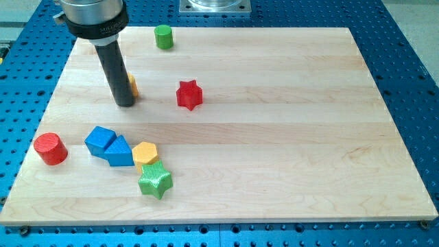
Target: Move the yellow heart to the left side of the green circle
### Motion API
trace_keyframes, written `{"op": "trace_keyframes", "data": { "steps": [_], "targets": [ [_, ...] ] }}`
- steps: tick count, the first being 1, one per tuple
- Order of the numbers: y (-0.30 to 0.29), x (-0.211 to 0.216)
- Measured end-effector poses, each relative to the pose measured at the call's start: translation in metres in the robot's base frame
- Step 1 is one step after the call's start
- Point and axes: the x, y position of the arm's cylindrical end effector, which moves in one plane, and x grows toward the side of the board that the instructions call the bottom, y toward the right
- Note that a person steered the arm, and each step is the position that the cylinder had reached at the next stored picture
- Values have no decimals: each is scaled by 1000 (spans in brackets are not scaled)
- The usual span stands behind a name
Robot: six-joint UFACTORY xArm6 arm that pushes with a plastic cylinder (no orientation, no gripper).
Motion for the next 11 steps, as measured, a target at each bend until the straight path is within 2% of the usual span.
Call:
{"op": "trace_keyframes", "data": {
  "steps": [1, 2, 4, 7, 8, 9, 10, 11],
  "targets": [
    [-11, -11],
    [-17, -62],
    [7, -30],
    [8, -128],
    [2, -153],
    [-7, -158],
    [-16, -96],
    [-3, -10]
  ]
}}
